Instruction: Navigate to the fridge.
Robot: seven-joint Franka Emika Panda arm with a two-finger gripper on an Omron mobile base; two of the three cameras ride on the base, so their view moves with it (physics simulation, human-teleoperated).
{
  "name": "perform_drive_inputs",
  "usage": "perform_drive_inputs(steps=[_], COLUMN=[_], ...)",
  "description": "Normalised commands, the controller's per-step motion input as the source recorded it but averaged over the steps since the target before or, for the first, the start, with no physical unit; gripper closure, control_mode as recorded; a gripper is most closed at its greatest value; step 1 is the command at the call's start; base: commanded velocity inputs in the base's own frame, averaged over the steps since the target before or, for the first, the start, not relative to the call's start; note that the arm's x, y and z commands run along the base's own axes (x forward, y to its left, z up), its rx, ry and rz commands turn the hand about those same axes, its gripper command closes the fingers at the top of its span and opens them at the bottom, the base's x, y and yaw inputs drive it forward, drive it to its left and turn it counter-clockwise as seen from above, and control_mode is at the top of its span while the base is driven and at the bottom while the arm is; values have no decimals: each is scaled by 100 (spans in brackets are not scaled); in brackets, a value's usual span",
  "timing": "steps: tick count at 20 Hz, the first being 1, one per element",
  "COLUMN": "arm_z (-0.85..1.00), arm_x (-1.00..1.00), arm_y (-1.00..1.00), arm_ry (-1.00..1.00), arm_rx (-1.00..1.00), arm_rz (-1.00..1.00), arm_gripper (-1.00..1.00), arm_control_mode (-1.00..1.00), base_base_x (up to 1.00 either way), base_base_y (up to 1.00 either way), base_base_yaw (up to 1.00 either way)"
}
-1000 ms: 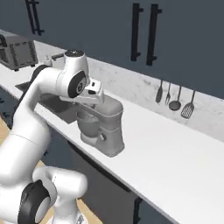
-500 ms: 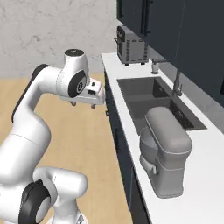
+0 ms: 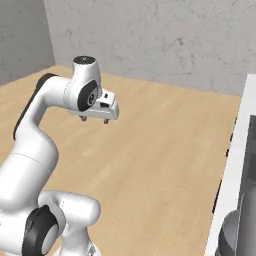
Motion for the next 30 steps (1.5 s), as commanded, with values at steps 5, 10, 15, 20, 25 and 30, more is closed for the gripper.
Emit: perform_drive_inputs(steps=[5,10,15,20,25,30], arm_z=[0,0,0,0,0,0], arm_x=[0,0,0,0,0,0], arm_y=[0,0,0,0,0,0], arm_ry=[0,0,0,0,0,0], arm_rx=[0,0,0,0,0,0], arm_rz=[0,0,0,0,0,0], arm_gripper=[-100,-100,-100,-100,-100,-100], arm_control_mode=[100,100,100,100,100,100], base_base_x=[0,0,5,61,100,100], base_base_y=[0,0,0,-2,0,-25], base_base_yaw=[95,92,85,49,-3,0])
